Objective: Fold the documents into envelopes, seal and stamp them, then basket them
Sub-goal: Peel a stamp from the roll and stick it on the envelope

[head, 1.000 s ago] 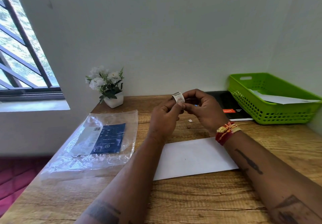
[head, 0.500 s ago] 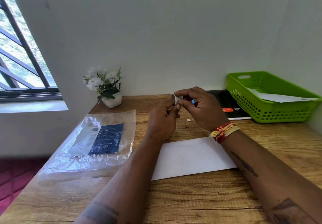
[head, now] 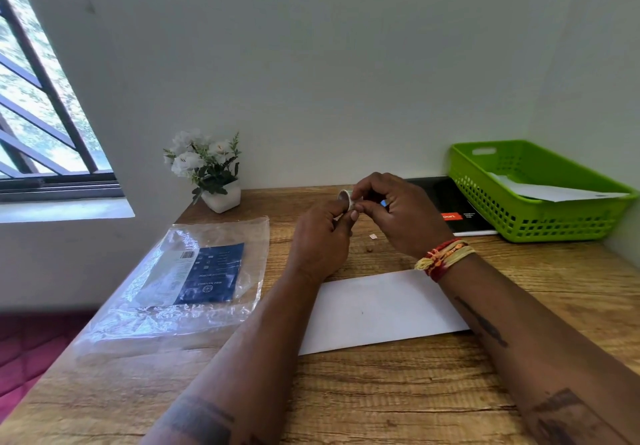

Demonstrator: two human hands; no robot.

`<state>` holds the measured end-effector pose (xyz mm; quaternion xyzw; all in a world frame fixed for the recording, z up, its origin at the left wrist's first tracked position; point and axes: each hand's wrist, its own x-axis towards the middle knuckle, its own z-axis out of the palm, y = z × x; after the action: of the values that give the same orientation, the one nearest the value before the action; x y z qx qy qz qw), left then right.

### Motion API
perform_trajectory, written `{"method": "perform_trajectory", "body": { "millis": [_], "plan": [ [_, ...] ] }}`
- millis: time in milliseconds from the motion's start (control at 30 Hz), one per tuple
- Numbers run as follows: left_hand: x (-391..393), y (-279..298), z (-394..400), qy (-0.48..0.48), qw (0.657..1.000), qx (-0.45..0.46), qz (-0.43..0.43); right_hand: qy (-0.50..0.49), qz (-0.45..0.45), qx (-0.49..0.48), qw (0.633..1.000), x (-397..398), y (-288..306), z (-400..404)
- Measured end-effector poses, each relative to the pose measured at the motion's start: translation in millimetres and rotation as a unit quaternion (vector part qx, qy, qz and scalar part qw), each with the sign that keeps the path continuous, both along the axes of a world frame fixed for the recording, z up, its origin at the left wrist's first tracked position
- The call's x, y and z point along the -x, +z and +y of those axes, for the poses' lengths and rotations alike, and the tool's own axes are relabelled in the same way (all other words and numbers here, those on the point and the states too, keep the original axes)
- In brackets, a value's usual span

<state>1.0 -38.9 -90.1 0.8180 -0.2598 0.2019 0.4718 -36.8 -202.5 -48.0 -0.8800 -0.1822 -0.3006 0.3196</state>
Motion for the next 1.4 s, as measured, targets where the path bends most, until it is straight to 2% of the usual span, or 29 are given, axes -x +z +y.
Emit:
{"method": "perform_trajectory", "body": {
  "millis": [833, 1100, 1400],
  "plan": [
    [2.7, 3.3, 0.7, 0.001, 1.000, -0.023, -0.014, 0.017, 0.037, -0.004, 0.999, -1.6, -2.4, -2.1],
    [1.5, 0.9, 2.0, 0.008, 0.999, -0.050, 0.002, 0.023, 0.061, -0.004, 0.998, -2.9, -5.7, -1.9],
    [0.7, -0.1, 0.0, 0.000, 0.999, -0.028, 0.025, 0.015, 0.059, -0.023, 0.998, -2.0, -6.9, -0.7]
  ]
}}
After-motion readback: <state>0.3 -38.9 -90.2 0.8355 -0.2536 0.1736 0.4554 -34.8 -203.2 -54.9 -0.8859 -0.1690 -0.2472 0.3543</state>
